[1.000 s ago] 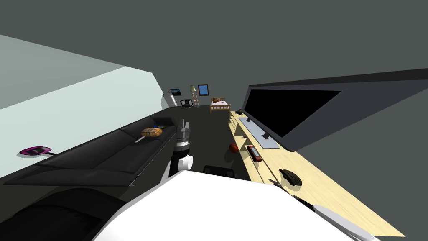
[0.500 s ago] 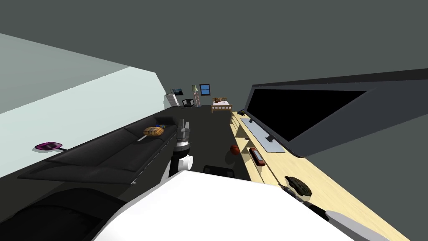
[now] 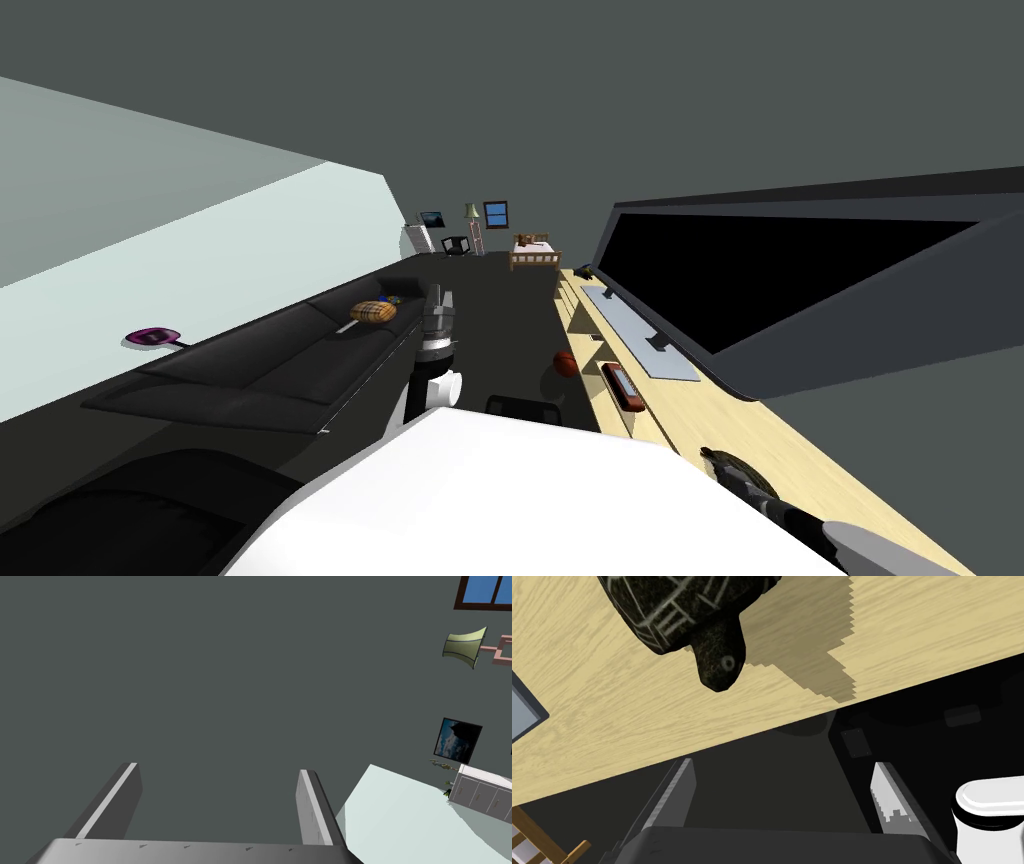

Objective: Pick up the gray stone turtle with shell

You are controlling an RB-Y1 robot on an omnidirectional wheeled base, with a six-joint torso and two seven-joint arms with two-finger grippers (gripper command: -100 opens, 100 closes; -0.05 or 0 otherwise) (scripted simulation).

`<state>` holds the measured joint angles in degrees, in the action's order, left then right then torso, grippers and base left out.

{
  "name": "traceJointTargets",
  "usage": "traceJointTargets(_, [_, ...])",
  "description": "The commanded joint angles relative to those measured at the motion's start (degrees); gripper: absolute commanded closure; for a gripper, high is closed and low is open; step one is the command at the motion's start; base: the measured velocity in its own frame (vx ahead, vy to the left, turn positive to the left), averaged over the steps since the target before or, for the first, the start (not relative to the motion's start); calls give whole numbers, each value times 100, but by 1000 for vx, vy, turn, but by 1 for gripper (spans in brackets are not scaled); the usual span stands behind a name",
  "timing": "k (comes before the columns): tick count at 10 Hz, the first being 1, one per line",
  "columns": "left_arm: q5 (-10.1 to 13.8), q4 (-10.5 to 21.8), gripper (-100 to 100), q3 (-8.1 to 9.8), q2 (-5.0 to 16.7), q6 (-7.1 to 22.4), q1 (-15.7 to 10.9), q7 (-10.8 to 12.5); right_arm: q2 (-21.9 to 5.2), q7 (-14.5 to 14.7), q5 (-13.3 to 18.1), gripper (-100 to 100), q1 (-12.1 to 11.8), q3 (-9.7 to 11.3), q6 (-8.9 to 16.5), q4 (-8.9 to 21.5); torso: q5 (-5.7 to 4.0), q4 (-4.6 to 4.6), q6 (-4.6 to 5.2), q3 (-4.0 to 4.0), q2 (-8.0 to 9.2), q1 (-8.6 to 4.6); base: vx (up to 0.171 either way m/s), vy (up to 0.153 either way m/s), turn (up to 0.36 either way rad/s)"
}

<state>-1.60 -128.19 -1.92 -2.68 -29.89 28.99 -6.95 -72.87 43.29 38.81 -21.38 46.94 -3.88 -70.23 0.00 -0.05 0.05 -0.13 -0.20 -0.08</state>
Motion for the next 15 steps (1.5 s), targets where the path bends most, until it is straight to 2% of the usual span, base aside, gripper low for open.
traceJointTargets(1, [0, 0, 0, 0, 0, 0, 0, 0, -100, 74, 64, -100, 90, 181, 106, 216, 0, 0, 0, 0, 0, 0, 87, -37, 77])
traceJointTargets(4, [0, 0, 0, 0, 0, 0, -1, 0, -116, 105, 95, -100, 91, 304, 180, 307, 0, 4, 1, 11, 20, -1, 42, -41, 30])
traceJointTargets(5, [0, 0, 0, 0, 0, 0, -1, 0, -117, 120, 93, -100, 49, 223, 144, 283, -1, 5, 1, 13, 23, -6, 14, -27, 8])
traceJointTargets(6, [0, 0, 0, 0, 0, 0, -1, 0, -120, 118, 93, 0, 55, 233, 149, 289, 0, 7, 1, 17, 30, 2, 0, 0, 0])
traceJointTargets(7, [0, 0, 0, 0, 0, 0, -1, 0, 16, 52, 36, -100, 88, 223, 95, 522, 2, 8, 2, 20, 35, 10, -63, -9, 271])
traceJointTargets(10, [0, 0, 0, -1, -1, 1, -3, 0, 220, -48, -49, -100, 139, 211, 13, 873, 2, 17, 2, 44, 76, 12, -102, -2, 225])
traceJointTargets(15, [0, 0, 0, -1, -1, 1, -2, 0, 559, -213, -191, -100, 223, 189, -122, 1457, 3, 16, 1, 40, 68, 16, -83, 4, 191])
